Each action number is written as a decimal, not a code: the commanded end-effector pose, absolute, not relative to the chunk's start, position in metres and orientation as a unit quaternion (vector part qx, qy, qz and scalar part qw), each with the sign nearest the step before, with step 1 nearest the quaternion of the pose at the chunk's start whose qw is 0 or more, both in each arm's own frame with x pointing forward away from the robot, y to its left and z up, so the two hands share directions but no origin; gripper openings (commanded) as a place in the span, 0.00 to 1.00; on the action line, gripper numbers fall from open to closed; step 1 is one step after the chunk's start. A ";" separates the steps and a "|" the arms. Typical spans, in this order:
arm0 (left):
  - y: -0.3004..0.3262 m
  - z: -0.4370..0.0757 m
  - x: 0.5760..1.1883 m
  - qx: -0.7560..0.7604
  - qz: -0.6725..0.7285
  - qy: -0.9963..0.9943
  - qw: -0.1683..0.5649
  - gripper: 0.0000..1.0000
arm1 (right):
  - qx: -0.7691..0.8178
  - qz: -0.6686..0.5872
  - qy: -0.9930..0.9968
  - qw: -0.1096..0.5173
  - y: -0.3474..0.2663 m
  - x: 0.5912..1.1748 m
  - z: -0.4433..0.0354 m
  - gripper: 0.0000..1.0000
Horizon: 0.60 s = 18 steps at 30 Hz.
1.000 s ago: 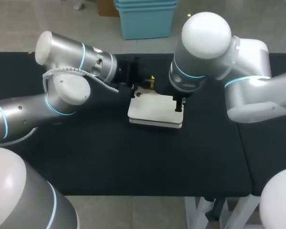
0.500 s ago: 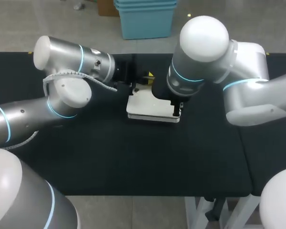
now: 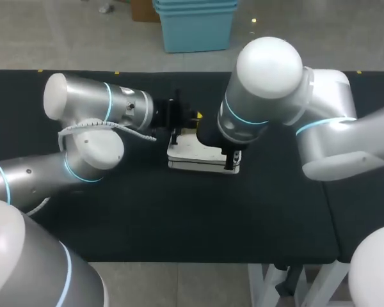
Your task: Pick up the bag, open it, inspect its contents, close it, and place it on the opposite side
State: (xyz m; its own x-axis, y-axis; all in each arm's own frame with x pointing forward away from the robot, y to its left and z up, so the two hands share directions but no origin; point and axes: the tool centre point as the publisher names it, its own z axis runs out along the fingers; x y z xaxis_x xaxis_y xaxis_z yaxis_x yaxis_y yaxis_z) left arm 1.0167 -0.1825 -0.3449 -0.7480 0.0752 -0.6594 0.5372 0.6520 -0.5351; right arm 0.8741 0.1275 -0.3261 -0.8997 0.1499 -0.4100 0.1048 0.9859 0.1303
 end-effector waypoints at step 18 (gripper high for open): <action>-0.177 -0.337 1.010 0.190 -0.392 0.844 0.313 0.00 | 0.074 0.065 0.973 0.210 0.140 0.867 -0.362 0.38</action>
State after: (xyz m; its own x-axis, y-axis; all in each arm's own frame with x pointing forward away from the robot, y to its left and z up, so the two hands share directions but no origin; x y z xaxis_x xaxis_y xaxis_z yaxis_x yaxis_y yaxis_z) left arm 1.0069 -0.1774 -0.3388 -0.7294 0.0676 -0.6807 0.5633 0.6239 -0.5417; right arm 0.8634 0.1379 -0.3534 -0.9033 0.1703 -0.3936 0.1186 0.9812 0.1523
